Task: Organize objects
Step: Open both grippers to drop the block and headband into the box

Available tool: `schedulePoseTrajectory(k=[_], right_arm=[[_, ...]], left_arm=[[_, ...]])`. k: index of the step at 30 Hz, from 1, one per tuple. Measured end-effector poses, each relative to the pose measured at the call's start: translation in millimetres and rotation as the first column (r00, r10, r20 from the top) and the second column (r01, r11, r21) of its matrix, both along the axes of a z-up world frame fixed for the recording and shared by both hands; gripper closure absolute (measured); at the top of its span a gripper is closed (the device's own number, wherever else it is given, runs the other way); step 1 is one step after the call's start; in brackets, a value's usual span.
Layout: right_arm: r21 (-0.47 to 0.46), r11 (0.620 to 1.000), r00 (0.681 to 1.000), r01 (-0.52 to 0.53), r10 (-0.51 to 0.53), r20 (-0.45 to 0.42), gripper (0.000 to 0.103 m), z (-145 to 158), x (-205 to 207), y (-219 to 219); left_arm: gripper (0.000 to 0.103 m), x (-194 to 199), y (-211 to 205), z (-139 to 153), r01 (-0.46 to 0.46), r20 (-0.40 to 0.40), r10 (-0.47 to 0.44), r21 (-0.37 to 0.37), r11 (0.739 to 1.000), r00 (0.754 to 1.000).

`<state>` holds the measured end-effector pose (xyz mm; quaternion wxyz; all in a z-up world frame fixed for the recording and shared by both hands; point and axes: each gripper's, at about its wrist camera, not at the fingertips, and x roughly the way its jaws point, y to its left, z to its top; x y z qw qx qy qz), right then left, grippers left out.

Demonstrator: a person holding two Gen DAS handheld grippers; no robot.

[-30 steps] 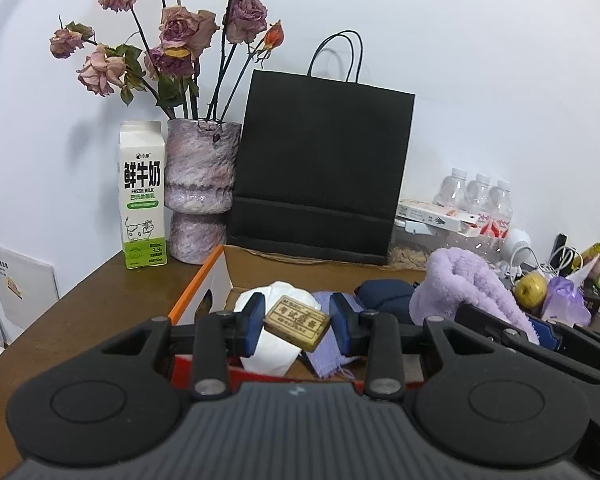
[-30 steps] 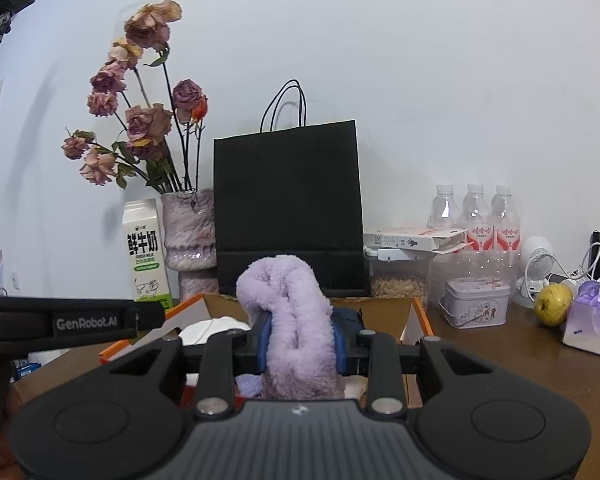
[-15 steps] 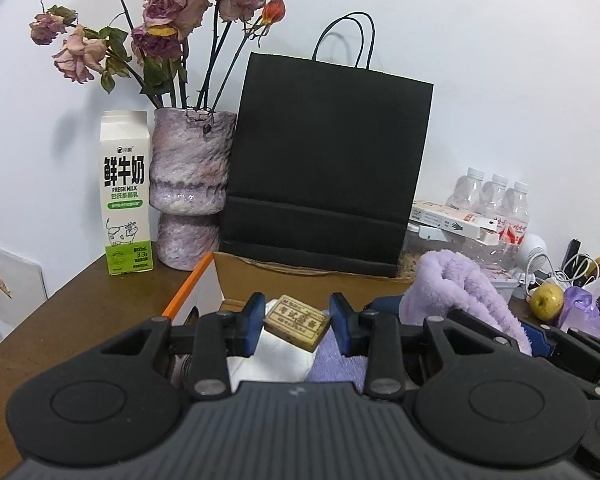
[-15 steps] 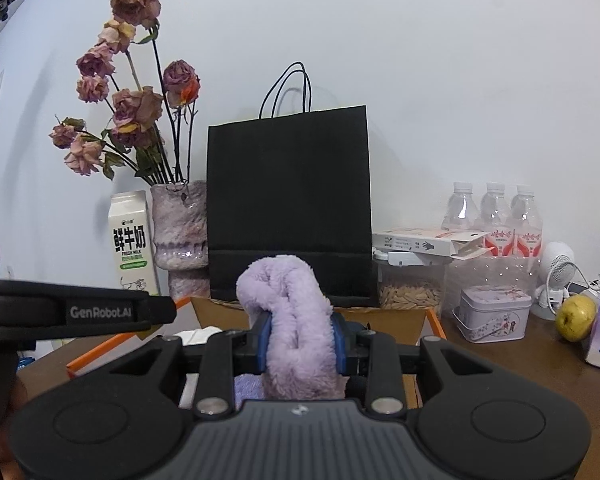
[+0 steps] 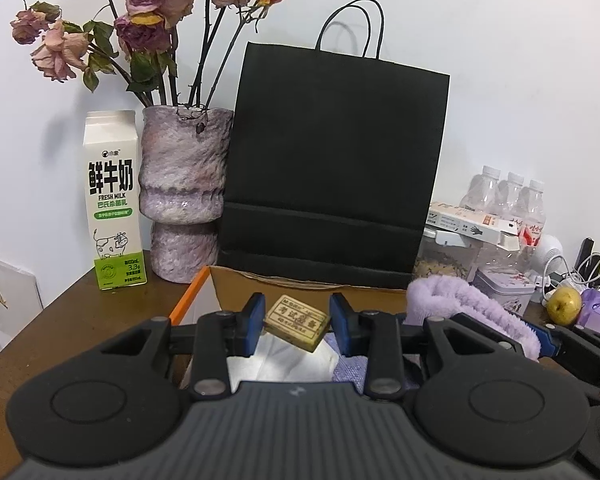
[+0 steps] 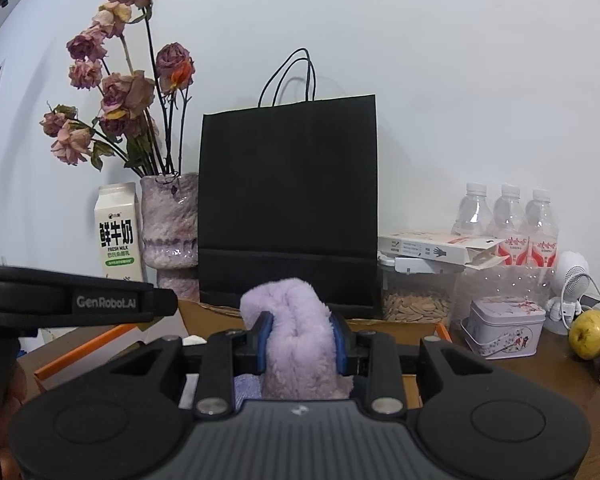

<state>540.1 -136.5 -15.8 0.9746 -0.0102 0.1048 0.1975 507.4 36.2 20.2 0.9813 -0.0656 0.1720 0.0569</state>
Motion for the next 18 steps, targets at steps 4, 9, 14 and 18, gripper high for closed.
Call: schedulePoseTrajectory(k=[4, 9, 14, 18], right_arm=[[-0.009, 1.000, 1.000, 0.000, 0.000, 0.006, 0.074, -1.0, 3.1, 2.7], [-0.023, 1.000, 1.000, -0.003, 0.003, 0.011, 0.072, -2.6, 8.1, 5.0], [-0.024, 1.000, 1.000, -0.005, 0.005, 0.005, 0.063, -2.6, 11.9, 6.4], [-0.030, 1.000, 1.000, -0.004, 0.004, 0.002, 0.053, -3.0, 11.5, 6.4]], left_arm=[[0.067, 7.2, -1.0, -1.5, 0.007, 0.001, -0.007, 0.015, 1.000, 1.000], [0.067, 14.4, -3.3, -3.1, 0.014, 0.001, -0.014, 0.033, 0.999, 1.000], [0.066, 17.2, 0.8, -2.6, 0.000, 0.007, 0.000, 0.032, 0.999, 1.000], [0.064, 17.7, 2.6, -3.8, -0.008, 0.005, 0.008, 0.038, 0.999, 1.000]])
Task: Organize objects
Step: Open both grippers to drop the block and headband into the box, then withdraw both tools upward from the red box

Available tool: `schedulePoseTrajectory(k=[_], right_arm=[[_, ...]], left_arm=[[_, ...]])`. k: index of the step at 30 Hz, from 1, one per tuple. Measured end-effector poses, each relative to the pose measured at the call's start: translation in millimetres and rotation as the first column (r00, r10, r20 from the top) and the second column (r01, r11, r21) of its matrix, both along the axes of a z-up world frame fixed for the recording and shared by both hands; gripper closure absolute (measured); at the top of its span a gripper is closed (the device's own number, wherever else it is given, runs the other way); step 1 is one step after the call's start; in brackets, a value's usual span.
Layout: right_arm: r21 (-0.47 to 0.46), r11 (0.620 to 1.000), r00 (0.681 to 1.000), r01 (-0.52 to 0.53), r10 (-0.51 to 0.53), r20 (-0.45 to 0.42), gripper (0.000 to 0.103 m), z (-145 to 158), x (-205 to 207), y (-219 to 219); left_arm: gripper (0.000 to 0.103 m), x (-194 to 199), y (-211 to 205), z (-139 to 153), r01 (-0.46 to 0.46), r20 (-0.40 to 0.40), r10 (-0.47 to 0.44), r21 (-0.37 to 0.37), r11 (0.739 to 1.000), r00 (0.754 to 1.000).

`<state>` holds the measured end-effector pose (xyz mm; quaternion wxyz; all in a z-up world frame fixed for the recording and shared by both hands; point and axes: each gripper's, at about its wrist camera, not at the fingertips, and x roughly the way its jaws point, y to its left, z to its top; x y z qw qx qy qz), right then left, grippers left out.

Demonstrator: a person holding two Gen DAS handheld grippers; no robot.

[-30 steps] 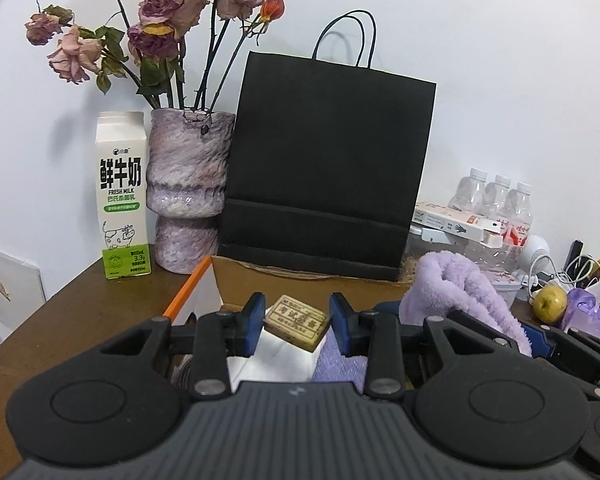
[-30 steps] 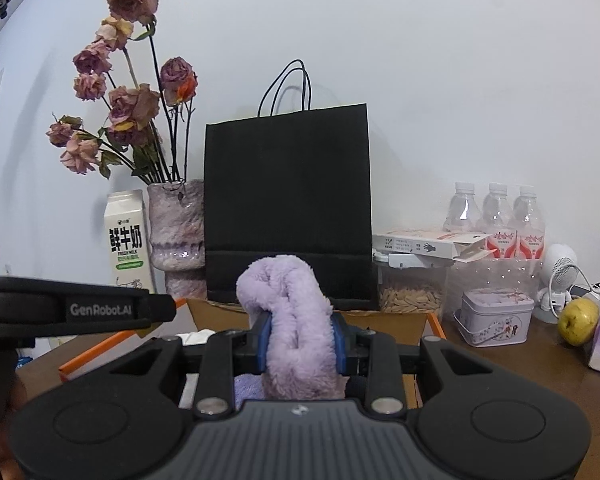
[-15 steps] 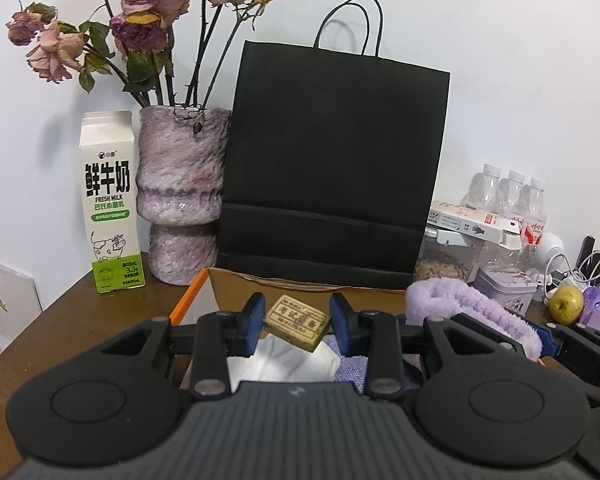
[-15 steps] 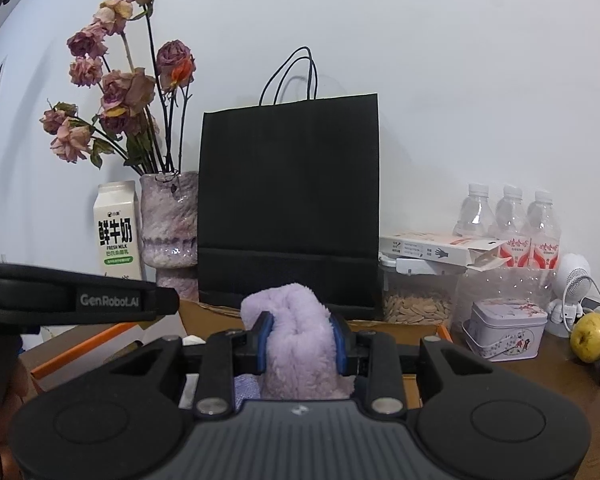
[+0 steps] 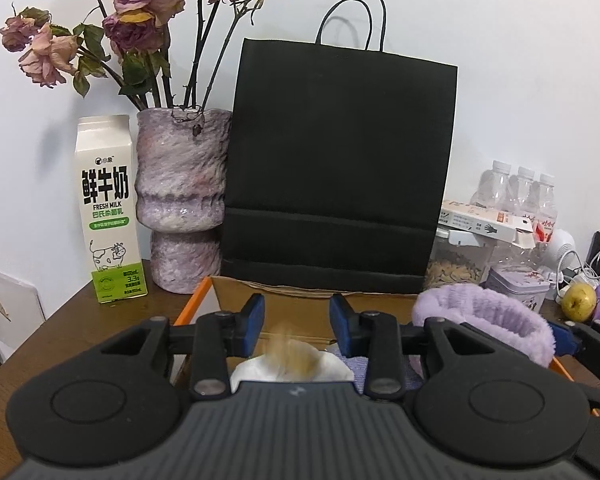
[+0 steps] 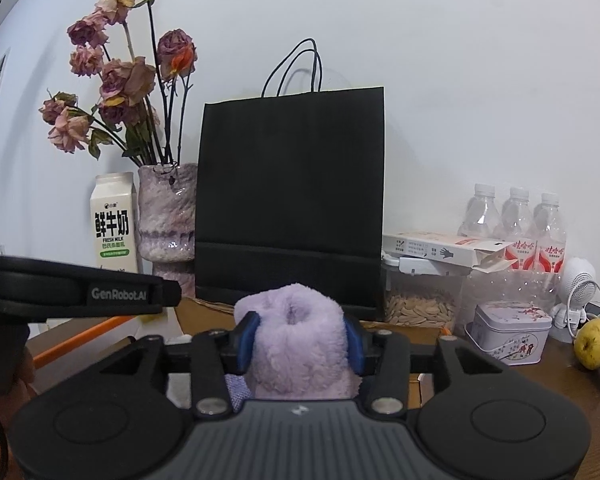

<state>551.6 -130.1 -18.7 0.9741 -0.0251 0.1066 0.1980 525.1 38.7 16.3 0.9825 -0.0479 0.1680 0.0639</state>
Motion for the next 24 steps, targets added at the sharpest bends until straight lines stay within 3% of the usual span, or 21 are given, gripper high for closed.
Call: schedulePoseTrajectory(k=[2, 5, 7, 9, 24], right_arm=[[-0.006, 1.000, 1.000, 0.004, -0.004, -0.004, 0.041, 0.1, -0.7, 0.0], [-0.022, 1.000, 1.000, 0.021, -0.022, -0.008, 0.013, 1.0, -2.0, 0.7], [-0.023, 0.999, 0.999, 0.033, -0.033, -0.001, 0.008, 2.2, -3.6, 0.5], [-0.021, 0.999, 0.999, 0.033, -0.033, -0.011, 0.000, 4.1, -4.1, 0.2], [-0.020, 0.999, 0.999, 0.026, -0.027, -0.035, 0.000, 6.8, -6.6, 0.5]], left_arm=[[0.057, -1.1, 0.5, 0.4, -0.002, 0.004, 0.002, 0.001, 1.000, 1.000], [0.032, -4.6, 0.6, 2.4, -0.016, 0.021, 0.016, 0.009, 1.000, 1.000], [0.010, -7.7, 0.5, 4.5, -0.024, 0.040, 0.023, 0.013, 1.000, 0.999], [0.000, -10.1, -0.5, 6.2, -0.035, 0.058, 0.034, 0.021, 0.999, 0.998], [0.000, -15.2, -1.5, 9.6, -0.038, 0.063, 0.037, 0.019, 0.999, 0.997]])
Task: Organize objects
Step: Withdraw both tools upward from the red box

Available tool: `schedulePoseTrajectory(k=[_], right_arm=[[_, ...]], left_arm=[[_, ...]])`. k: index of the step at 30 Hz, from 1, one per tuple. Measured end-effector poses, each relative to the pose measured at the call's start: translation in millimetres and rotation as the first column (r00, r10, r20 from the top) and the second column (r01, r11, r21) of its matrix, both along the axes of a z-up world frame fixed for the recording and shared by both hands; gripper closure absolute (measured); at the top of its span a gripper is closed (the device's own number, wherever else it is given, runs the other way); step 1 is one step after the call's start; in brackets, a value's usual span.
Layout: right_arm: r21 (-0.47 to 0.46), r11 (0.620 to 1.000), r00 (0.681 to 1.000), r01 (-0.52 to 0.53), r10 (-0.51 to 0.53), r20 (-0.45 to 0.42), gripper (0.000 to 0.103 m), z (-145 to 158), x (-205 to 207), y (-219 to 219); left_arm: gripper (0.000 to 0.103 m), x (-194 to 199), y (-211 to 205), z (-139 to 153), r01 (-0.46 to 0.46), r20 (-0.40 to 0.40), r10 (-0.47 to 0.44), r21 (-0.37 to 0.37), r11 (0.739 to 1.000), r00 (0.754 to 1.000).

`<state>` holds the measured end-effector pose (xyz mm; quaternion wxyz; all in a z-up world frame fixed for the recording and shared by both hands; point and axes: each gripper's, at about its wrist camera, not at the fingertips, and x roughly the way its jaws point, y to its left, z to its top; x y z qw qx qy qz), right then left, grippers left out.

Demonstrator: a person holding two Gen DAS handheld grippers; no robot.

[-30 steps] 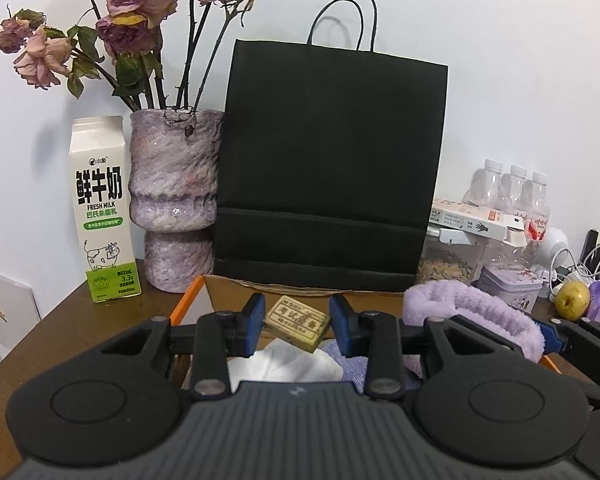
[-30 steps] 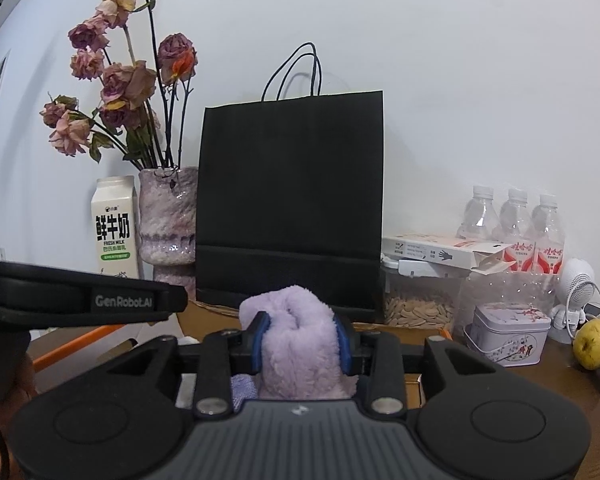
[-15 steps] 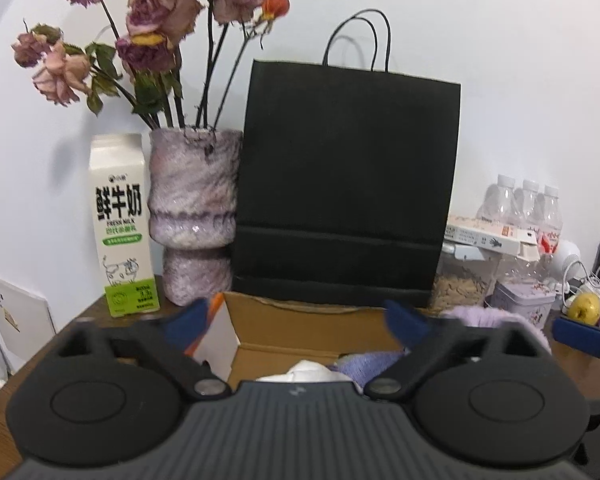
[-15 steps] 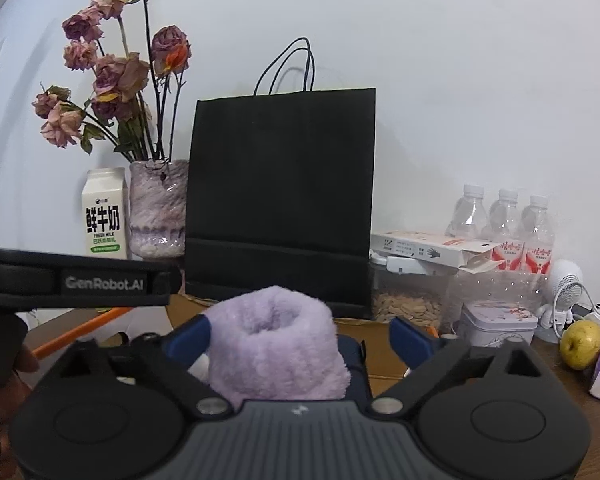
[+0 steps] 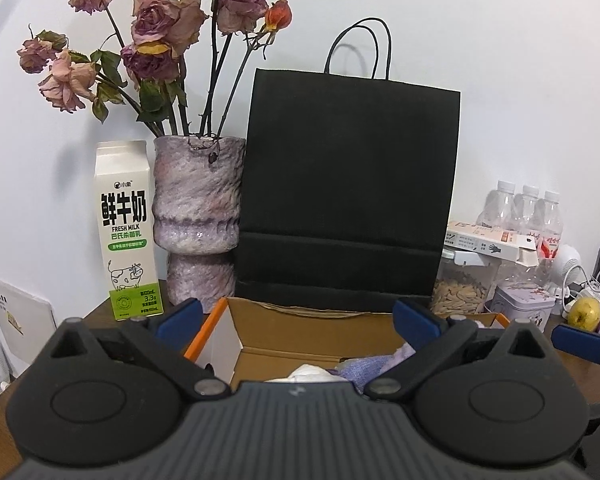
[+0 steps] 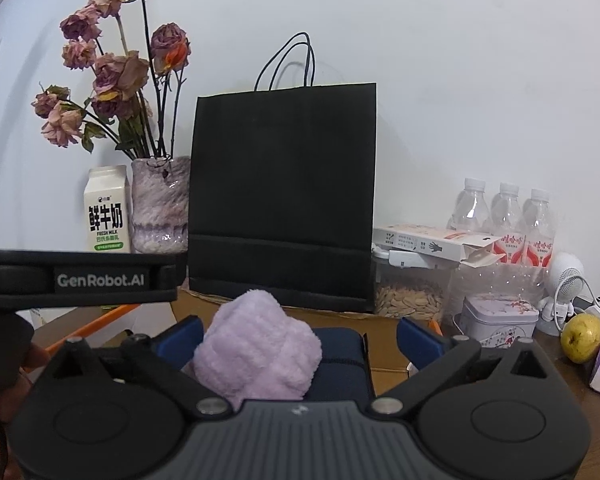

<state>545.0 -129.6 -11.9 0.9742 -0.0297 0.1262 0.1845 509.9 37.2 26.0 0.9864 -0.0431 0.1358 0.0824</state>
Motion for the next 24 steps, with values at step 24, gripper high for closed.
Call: schedulePoseTrajectory(k=[24], right_arm=[[-0.009, 1.000, 1.000, 0.002, -0.002, -0.013, 0.000, 11.4, -40.3, -6.1]], left_arm=[[0.000, -53.9, -0.9, 15.0, -0.011, 0.017, 0.011, -0.003, 1.000, 1.000]])
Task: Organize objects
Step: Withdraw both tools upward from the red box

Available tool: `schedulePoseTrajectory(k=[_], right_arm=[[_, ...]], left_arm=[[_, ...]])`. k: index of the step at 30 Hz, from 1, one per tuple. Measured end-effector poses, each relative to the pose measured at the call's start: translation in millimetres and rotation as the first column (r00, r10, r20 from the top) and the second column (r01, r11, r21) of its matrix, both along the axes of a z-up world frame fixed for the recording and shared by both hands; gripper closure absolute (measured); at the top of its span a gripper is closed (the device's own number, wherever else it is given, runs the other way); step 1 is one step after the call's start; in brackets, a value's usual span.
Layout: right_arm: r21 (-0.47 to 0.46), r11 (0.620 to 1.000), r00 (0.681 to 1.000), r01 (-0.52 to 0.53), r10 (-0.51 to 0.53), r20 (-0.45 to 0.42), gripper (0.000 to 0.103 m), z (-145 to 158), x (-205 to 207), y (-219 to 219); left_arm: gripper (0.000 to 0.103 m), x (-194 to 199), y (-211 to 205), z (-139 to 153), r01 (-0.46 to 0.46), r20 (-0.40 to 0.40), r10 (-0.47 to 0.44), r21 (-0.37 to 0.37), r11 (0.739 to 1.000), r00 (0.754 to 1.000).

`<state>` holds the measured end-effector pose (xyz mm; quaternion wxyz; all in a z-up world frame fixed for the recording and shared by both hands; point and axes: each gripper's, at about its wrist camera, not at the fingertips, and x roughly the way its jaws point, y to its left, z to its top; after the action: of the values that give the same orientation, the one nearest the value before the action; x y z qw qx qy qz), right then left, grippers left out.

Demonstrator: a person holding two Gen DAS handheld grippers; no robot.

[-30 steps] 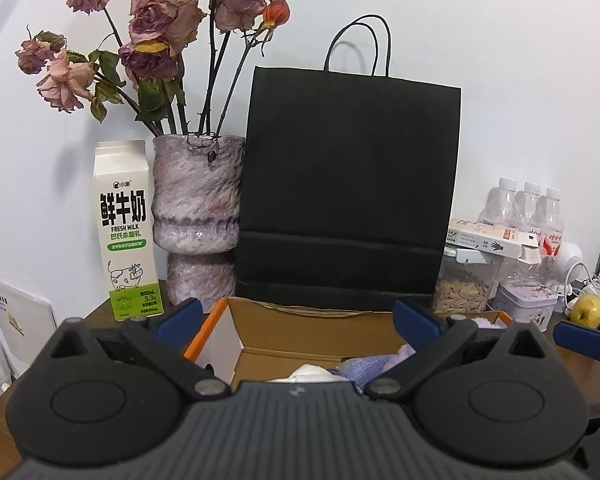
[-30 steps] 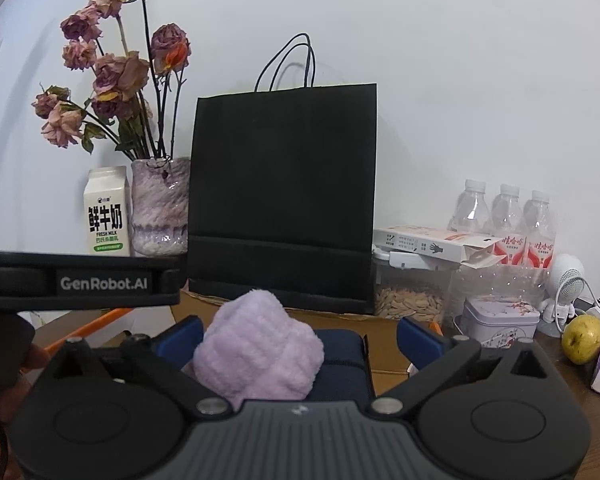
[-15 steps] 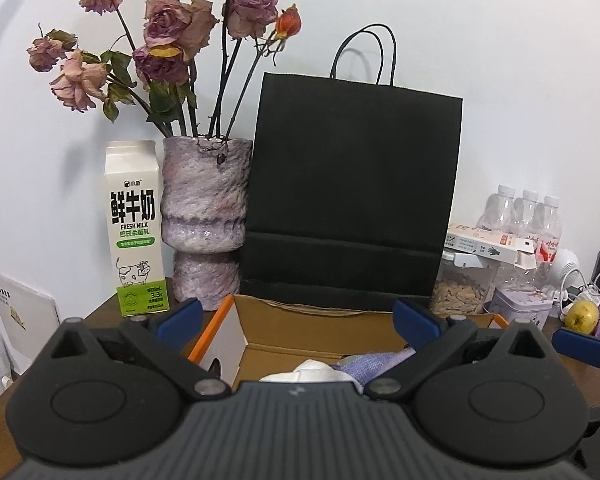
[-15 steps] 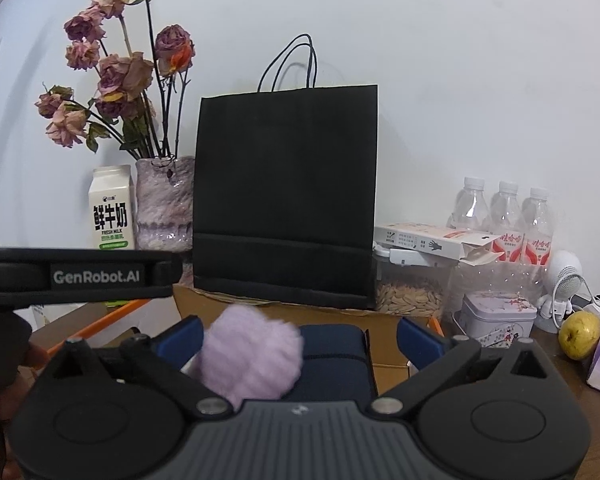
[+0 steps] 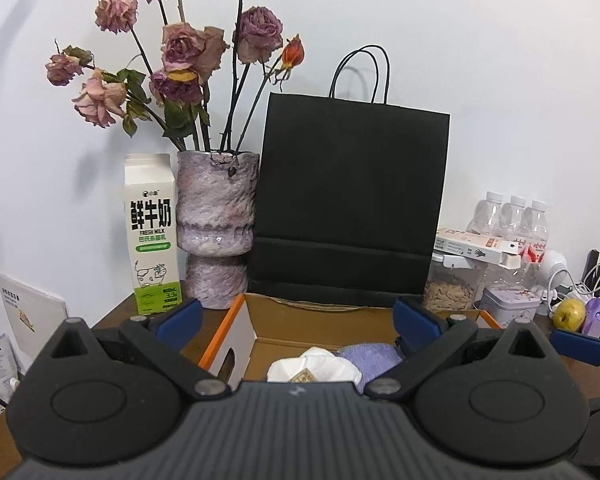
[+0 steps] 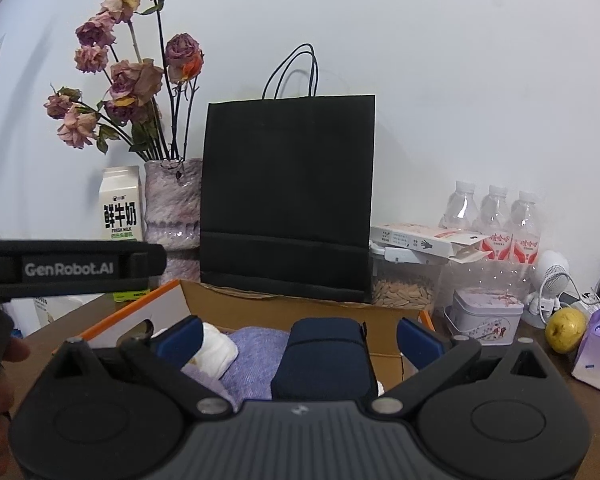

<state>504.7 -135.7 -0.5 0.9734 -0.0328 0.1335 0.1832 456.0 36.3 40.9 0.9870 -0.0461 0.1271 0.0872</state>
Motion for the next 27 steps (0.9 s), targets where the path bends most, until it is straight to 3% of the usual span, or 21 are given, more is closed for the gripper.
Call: schedulePoseTrajectory(k=[27], right_arm=[[0.015, 0.999, 0.999, -0.031, 0.031, -0.043, 0.000, 23.9, -134.5, -34.1]], left_arm=[[0.000, -147.4, -13.4, 31.4, 0.070, -0.021, -0.070, 0.022, 0.997, 0.997]])
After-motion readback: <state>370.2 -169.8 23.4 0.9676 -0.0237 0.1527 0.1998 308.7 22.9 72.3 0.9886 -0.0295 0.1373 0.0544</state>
